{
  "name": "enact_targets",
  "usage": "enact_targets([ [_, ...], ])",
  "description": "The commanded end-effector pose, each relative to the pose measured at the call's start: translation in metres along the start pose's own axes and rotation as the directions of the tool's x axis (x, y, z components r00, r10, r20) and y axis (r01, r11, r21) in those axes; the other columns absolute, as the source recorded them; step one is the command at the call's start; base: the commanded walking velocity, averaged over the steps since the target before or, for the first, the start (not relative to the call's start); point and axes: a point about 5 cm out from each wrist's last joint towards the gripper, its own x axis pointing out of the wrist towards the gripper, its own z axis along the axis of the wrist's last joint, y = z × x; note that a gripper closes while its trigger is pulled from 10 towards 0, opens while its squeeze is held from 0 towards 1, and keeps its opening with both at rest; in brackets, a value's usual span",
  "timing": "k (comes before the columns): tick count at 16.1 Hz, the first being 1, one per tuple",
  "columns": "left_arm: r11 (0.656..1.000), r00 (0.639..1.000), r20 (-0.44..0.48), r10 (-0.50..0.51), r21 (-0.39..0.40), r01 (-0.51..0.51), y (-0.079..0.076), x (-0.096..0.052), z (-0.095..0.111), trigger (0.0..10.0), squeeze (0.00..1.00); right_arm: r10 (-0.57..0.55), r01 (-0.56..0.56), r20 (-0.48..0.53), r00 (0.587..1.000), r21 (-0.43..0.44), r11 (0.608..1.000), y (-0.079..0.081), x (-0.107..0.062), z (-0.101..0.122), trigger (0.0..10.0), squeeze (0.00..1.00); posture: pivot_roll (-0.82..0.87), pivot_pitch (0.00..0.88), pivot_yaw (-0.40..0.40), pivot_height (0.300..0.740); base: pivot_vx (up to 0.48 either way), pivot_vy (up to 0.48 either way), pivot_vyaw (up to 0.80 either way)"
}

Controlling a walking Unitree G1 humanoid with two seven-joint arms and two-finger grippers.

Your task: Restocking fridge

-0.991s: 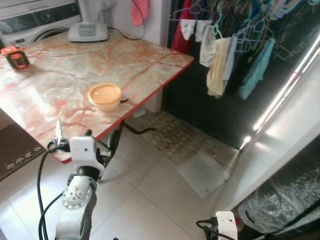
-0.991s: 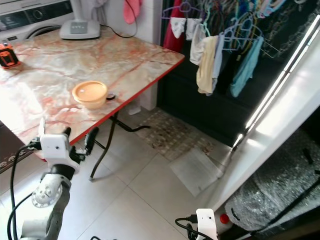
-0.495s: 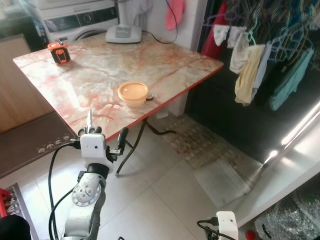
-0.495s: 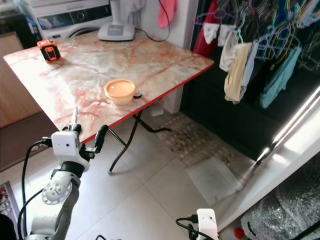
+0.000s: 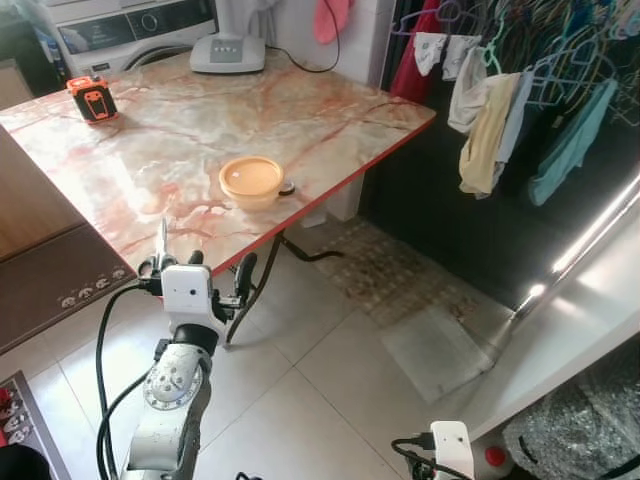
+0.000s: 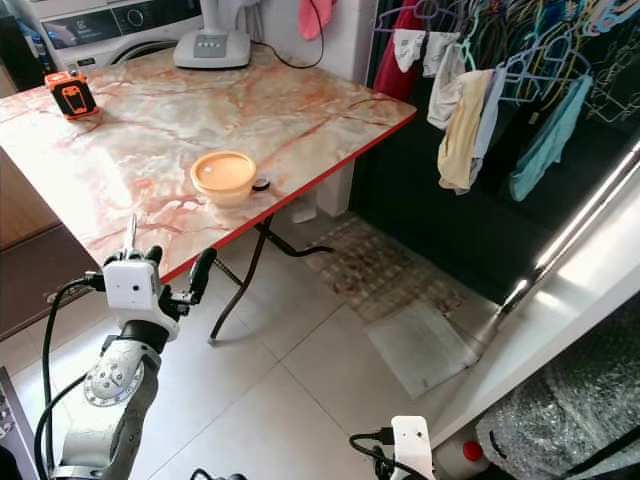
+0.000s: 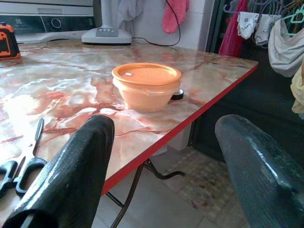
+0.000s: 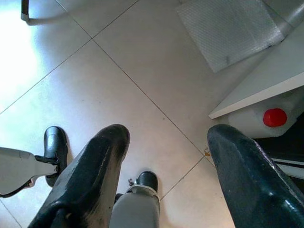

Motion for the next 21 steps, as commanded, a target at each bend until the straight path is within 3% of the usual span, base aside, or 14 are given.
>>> enact_targets([
  [1, 1.0, 1.0, -0.001, -0.002, 0.022, 0.002, -0.001, 0.0014, -0.0002, 10.0, 0.0, -0.005, 0.005, -0.008, 1.0, 0.009, 1.0, -0.0013, -0.0005, -0.0018, 10.0, 0.0, -0.09, 0.067, -0.036, 0.74, 0.0, 0.0, 0.0],
  [5, 1.0, 1.0, 0.002, -0.004, 0.025, 0.004, -0.0021, 0.0021, 0.0002, 10.0, 0.0, 0.0, 0.0, -0.005, 1.0, -0.001, 1.0, -0.0012, -0.0004, -0.0012, 10.0, 0.0, -0.09, 0.067, -0.037, 0.74, 0.0, 0.0, 0.0],
  [8, 1.0, 1.0, 0.004, -0.005, 0.029, 0.005, -0.0025, 0.0025, 0.0005, 10.0, 0.0, -0.001, 0.001, -0.006, 1.0, -0.003, 1.0, -0.0013, -0.0004, -0.0012, 10.0, 0.0, -0.09, 0.067, -0.037, 0.74, 0.0, 0.0, 0.8],
  [21, 0.999, 1.0, 0.016, -0.018, 0.035, 0.017, -0.0053, 0.0057, 0.0021, 10.0, 0.0, 0.001, -0.001, -0.009, 1.0, 0.001, 1.0, -0.0005, -0.0007, -0.0025, 10.0, 0.0, -0.08, 0.045, -0.035, 0.74, 0.284, 0.0, 0.1],
])
